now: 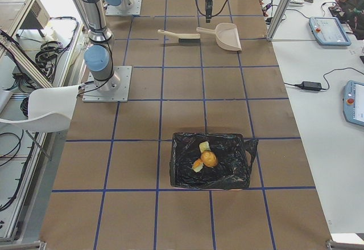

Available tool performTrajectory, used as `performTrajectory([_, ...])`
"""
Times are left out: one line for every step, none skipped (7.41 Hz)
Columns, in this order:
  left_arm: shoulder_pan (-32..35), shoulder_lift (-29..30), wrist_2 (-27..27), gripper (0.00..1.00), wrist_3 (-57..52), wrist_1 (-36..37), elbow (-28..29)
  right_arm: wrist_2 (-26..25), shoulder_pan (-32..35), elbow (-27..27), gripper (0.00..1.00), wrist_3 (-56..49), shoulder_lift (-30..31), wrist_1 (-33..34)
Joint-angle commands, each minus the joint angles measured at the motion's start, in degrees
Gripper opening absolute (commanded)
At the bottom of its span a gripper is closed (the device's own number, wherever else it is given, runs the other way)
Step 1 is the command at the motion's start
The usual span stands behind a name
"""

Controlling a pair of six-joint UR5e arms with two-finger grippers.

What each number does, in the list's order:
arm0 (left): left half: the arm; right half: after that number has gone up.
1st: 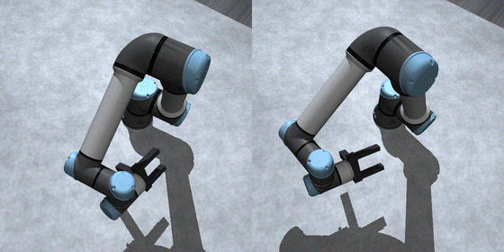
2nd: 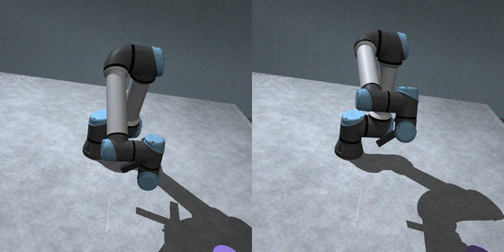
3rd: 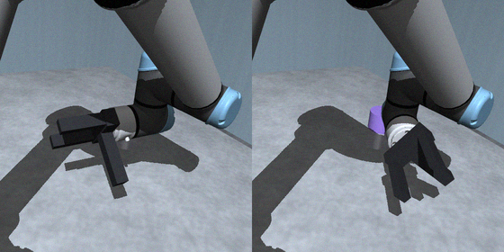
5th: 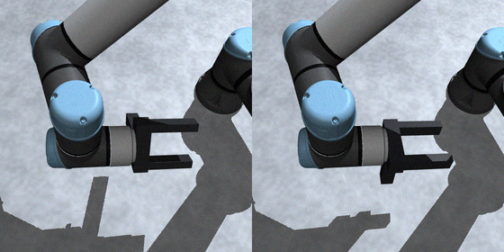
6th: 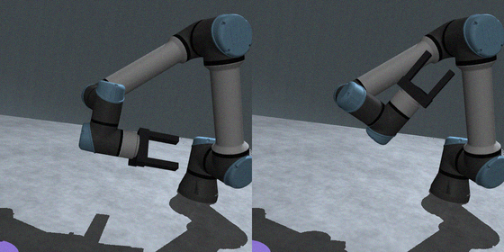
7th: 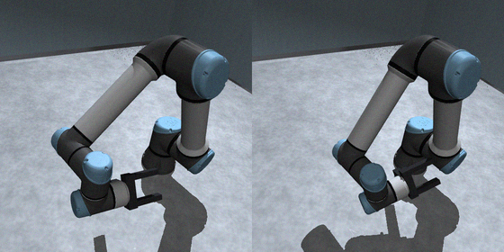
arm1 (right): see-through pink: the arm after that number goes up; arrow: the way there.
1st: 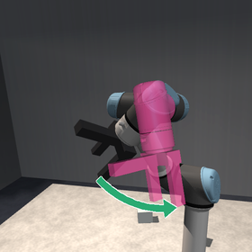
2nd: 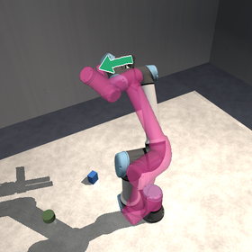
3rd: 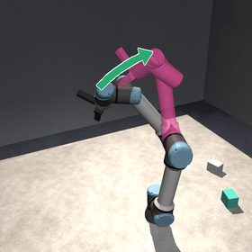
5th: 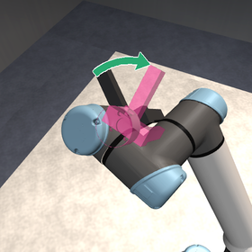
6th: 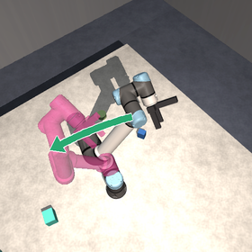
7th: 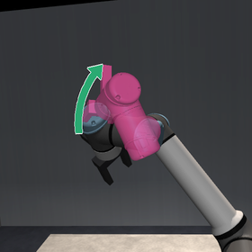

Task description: Sweep and dump trash in nearest bin

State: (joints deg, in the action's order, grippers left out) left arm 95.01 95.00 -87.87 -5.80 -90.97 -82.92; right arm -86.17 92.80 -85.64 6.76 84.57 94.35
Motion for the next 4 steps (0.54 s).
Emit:
performTrajectory([0.0,-0.1,0.0,1.00,0.0,0.0,0.0,-0.7,-0.2,-3.0,1.00,-1.0,3.0,-1.7])
performTrajectory([0.1,-0.1,0.0,1.00,0.0,0.0,0.0,-1.4,-0.8,-3.3,1.00,-2.0,3.0,-1.6])
performTrajectory([0.1,-0.1,0.0,1.00,0.0,0.0,0.0,-1.5,-1.4,-3.3,1.00,-2.3,3.1,-1.7])
performTrajectory([0.0,-0.1,0.0,1.00,0.0,0.0,0.0,-1.4,-1.3,-3.4,1.00,-2.4,3.1,-1.7])
